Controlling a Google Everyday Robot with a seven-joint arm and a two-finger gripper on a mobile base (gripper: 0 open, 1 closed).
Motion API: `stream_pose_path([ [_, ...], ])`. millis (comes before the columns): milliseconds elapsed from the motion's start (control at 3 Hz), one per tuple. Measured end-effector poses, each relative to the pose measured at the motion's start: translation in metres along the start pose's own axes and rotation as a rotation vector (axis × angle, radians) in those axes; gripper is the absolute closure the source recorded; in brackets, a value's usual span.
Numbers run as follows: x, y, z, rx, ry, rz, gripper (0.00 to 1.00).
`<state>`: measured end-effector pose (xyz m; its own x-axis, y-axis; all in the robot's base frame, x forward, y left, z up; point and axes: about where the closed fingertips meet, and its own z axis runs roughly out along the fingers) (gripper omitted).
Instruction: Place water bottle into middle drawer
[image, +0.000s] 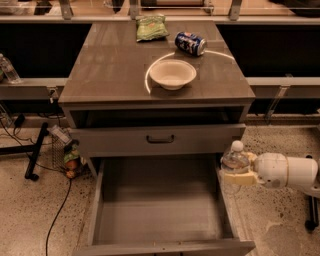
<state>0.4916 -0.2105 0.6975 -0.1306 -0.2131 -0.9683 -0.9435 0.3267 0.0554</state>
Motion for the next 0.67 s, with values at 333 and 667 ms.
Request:
stream_pose_path([
  [333, 0.047, 0.001, 0.054, 0.010, -0.056, 0.027, 1.00],
  [667, 0.092, -0.005, 0.127, -0.009, -0.100, 0.015, 1.00],
])
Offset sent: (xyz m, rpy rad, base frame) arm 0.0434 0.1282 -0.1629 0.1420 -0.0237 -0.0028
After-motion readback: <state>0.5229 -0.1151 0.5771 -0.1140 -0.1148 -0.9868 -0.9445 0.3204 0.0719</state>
